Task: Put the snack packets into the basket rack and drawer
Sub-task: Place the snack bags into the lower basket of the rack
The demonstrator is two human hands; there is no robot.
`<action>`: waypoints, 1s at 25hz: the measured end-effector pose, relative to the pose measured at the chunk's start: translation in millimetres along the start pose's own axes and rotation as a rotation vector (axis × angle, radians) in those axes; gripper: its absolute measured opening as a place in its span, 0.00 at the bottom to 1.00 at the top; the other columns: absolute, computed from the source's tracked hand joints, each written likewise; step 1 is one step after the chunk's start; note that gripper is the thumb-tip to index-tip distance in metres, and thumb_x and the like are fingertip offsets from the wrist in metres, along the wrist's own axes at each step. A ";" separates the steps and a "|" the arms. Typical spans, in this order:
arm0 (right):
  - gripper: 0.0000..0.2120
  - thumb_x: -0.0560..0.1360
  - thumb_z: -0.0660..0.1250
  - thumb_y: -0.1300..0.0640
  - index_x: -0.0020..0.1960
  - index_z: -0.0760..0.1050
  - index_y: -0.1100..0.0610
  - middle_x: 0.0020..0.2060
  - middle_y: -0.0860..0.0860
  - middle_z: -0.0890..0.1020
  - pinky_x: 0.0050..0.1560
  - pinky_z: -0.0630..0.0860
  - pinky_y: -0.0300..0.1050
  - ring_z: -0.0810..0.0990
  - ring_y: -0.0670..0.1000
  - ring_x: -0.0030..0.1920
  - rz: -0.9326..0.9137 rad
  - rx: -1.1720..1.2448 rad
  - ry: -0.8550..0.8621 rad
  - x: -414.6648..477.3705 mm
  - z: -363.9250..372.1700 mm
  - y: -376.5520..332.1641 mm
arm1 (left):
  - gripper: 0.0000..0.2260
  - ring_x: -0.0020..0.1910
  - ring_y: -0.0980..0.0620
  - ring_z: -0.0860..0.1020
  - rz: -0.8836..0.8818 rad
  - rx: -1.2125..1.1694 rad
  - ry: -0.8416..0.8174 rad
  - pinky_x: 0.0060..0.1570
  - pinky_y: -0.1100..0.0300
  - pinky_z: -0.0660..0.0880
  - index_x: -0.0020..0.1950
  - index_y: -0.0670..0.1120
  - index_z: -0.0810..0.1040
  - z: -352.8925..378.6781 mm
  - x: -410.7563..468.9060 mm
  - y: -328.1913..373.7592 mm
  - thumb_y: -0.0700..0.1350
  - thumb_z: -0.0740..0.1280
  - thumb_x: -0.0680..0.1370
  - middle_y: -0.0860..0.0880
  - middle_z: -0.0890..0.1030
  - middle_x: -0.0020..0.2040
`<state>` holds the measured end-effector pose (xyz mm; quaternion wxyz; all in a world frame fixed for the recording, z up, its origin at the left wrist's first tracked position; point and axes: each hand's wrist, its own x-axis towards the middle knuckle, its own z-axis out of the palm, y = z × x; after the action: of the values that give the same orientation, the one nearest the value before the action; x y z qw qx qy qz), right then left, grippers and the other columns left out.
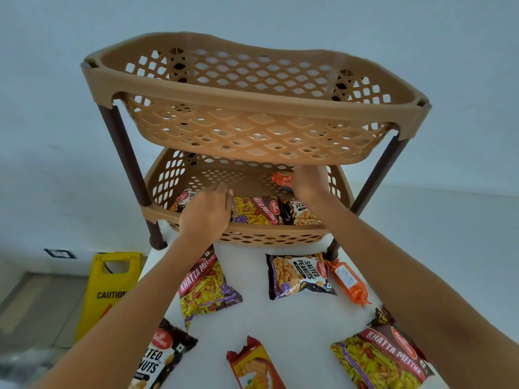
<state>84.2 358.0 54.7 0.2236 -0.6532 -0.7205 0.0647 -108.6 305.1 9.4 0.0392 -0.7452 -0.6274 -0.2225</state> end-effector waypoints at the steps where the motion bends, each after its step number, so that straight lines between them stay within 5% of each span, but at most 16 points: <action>1: 0.16 0.74 0.63 0.68 0.61 0.74 0.60 0.59 0.58 0.79 0.54 0.76 0.40 0.76 0.58 0.58 -0.075 -0.024 0.126 -14.7 -4.8 0.9 | 0.14 0.40 0.49 0.75 0.014 -0.059 0.030 0.36 0.59 0.70 0.51 0.41 0.75 -4.5 -2.3 1.4 0.45 0.52 0.82 0.44 0.79 0.44; 3: 0.13 0.72 0.64 0.67 0.55 0.78 0.57 0.56 0.55 0.79 0.58 0.75 0.52 0.76 0.56 0.58 -0.318 -0.048 0.305 -54.1 -6.6 4.5 | 0.12 0.41 0.47 0.74 0.017 -0.169 0.133 0.37 0.57 0.69 0.48 0.39 0.75 -13.8 -12.3 5.8 0.43 0.55 0.81 0.43 0.79 0.43; 6: 0.09 0.75 0.61 0.62 0.53 0.77 0.58 0.51 0.57 0.80 0.50 0.76 0.47 0.78 0.55 0.51 -0.562 -0.033 0.411 -119.8 -2.8 18.8 | 0.09 0.43 0.49 0.73 -0.187 -0.362 0.407 0.40 0.63 0.70 0.46 0.39 0.76 -21.7 -46.6 15.6 0.41 0.57 0.80 0.43 0.78 0.44; 8: 0.09 0.74 0.64 0.65 0.53 0.77 0.58 0.50 0.57 0.81 0.47 0.76 0.46 0.79 0.55 0.50 -0.714 -0.145 0.350 -154.2 7.6 36.4 | 0.09 0.42 0.55 0.70 -0.317 -0.449 0.433 0.38 0.72 0.64 0.48 0.42 0.75 -19.7 -77.2 22.3 0.43 0.57 0.80 0.47 0.76 0.44; 11: 0.16 0.68 0.74 0.63 0.55 0.79 0.58 0.52 0.57 0.81 0.47 0.78 0.49 0.80 0.57 0.50 -0.627 -0.225 0.100 -174.9 18.6 56.0 | 0.08 0.42 0.51 0.71 -0.357 -0.351 0.254 0.39 0.65 0.66 0.48 0.43 0.78 -7.4 -120.4 30.5 0.44 0.60 0.78 0.46 0.78 0.46; 15: 0.29 0.72 0.70 0.50 0.70 0.67 0.53 0.69 0.57 0.70 0.67 0.66 0.54 0.68 0.59 0.68 -0.390 -0.239 -0.265 -176.8 29.7 67.8 | 0.22 0.56 0.38 0.70 -0.588 -0.005 -0.074 0.51 0.47 0.70 0.66 0.51 0.69 1.7 -134.7 30.0 0.57 0.64 0.74 0.40 0.71 0.62; 19: 0.32 0.72 0.69 0.47 0.73 0.63 0.53 0.66 0.57 0.73 0.63 0.66 0.55 0.70 0.60 0.65 -0.376 -0.412 -0.256 -173.9 40.0 72.5 | 0.34 0.61 0.35 0.68 -0.737 -0.081 -0.269 0.53 0.45 0.73 0.72 0.59 0.54 5.6 -127.7 32.8 0.66 0.64 0.70 0.38 0.64 0.66; 25: 0.20 0.68 0.75 0.50 0.58 0.76 0.52 0.44 0.51 0.84 0.45 0.73 0.50 0.80 0.55 0.46 -0.515 -0.478 -0.008 -171.6 32.5 65.3 | 0.29 0.61 0.36 0.66 -0.639 -0.125 -0.429 0.52 0.47 0.73 0.68 0.62 0.60 7.9 -124.4 26.8 0.52 0.70 0.72 0.42 0.59 0.65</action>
<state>138.6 207.0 -40.3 0.0702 -0.4838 -0.8573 -0.1618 -94.9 187.9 -39.2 -0.2098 -0.5428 -0.8070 -0.1003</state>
